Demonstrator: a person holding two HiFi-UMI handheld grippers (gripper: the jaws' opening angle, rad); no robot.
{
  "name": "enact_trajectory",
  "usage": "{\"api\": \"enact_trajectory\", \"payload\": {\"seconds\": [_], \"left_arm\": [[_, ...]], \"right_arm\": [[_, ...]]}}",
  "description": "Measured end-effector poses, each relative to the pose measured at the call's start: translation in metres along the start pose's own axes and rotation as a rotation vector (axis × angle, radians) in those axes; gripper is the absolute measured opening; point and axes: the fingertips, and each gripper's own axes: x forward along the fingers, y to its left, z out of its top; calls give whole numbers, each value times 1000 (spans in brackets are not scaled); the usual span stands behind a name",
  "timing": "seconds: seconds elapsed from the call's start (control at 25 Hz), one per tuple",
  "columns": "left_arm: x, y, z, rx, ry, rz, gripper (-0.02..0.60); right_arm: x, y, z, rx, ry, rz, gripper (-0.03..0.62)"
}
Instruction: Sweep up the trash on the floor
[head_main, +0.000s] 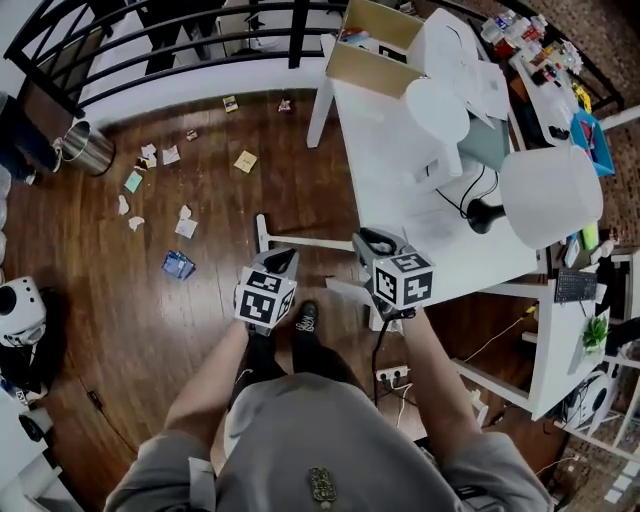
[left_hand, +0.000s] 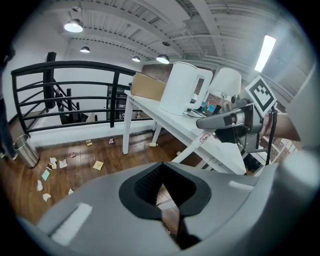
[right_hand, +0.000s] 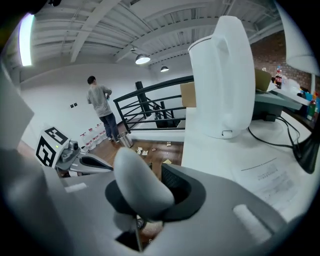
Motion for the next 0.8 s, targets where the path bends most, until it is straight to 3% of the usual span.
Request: {"api": "enact_trajectory", "payload": {"seconds": [0.32,0.8], "left_arm": [[-10,19,-17,-34,10,27,8],[-40,50,-38,-99,-14,69,8]], "right_arm": [[6,35,32,-4,-71,66,57],[14,96,71,-127,-91,112,57]]}}
